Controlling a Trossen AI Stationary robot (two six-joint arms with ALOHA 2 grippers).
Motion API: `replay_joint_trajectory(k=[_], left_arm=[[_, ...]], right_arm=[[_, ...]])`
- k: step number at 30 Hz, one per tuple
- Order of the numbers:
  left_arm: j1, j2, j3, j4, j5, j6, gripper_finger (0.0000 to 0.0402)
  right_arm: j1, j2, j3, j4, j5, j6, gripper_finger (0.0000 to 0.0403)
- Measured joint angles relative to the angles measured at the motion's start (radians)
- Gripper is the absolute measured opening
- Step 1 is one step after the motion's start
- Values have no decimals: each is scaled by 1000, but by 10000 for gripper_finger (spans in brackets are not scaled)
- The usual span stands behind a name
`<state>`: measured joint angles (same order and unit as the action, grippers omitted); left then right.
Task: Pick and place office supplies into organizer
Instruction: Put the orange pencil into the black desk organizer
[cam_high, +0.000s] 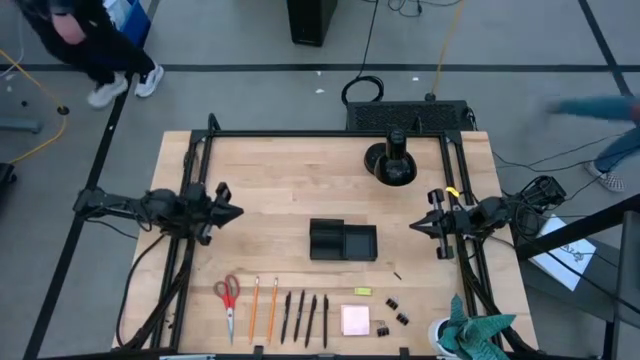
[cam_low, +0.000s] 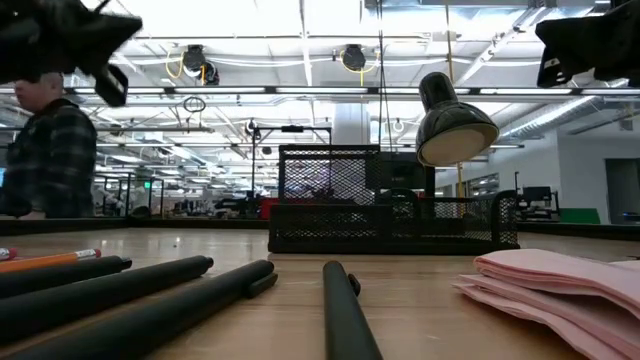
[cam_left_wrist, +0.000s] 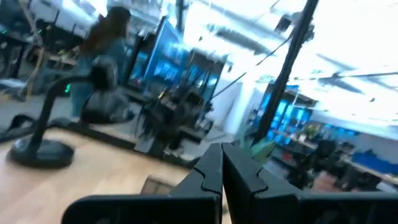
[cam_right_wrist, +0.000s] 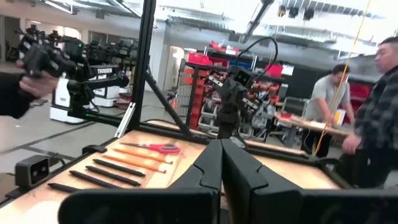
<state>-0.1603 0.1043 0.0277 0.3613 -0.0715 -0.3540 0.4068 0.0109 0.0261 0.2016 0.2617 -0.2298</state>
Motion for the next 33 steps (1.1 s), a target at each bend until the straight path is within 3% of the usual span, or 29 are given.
replay_joint_trajectory(k=[2,5,9,13,17,20,26,29,33], left_arm=[[-25,1,56,-72,-27,16,6],[-93,63,165,-213,-177,54,5],[-209,257,353,-304,-343,66,5],[-369,518,624,-520,-546,80,5],[-524,774,937,-809,-799,-34,5],[-604,952,1179,-1074,-908,-225,5],[-654,1265,1544,-1549,-891,-749,5],[-648,1383,1635,-1690,-784,-971,5],[-631,1510,1669,-1734,-604,-1159,5]], right_arm=[[0,0,0,6,0,-18,0],[0,0,0,14,1,-35,0],[0,0,0,12,2,-57,0],[0,0,0,11,3,-95,0],[0,0,0,19,3,-120,0],[0,0,0,28,3,-141,0],[0,0,0,34,3,-156,0],[0,0,0,34,4,-179,0],[0,0,0,34,4,-187,0]])
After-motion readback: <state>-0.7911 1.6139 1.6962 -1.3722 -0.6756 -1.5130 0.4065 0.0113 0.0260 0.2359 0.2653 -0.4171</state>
